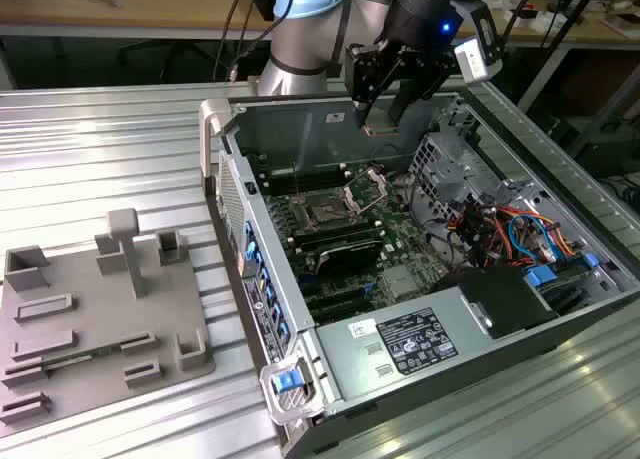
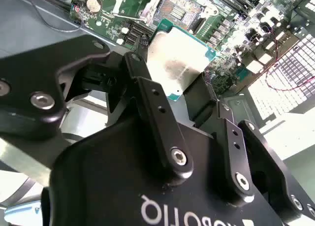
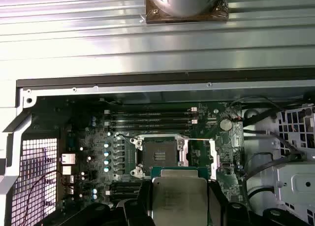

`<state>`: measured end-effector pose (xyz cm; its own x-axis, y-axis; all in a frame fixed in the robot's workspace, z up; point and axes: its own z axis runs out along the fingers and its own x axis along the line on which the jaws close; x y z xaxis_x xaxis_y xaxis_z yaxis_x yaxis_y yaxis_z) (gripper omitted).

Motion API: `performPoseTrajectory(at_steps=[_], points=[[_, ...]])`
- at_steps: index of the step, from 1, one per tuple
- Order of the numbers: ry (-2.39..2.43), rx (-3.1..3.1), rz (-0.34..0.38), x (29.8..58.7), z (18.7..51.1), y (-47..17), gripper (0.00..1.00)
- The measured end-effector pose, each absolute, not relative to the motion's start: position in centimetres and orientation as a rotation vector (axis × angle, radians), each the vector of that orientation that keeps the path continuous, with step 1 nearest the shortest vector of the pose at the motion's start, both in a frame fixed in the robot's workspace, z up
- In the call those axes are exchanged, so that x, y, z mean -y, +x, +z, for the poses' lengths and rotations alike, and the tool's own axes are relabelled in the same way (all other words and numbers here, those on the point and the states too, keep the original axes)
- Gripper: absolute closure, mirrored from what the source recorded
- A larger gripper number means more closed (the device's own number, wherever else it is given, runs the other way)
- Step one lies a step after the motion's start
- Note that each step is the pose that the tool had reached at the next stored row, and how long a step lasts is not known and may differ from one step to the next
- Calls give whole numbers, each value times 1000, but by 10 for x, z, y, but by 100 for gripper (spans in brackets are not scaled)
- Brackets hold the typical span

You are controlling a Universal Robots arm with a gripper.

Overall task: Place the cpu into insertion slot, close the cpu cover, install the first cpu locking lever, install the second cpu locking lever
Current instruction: 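Place the cpu into insertion slot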

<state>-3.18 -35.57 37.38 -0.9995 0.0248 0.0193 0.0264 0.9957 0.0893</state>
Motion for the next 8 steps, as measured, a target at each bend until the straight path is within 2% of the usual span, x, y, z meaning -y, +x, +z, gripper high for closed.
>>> performPoseTrajectory(at_steps=[8], points=[[-44, 3120, -140, 356, 374, -32, 45]])
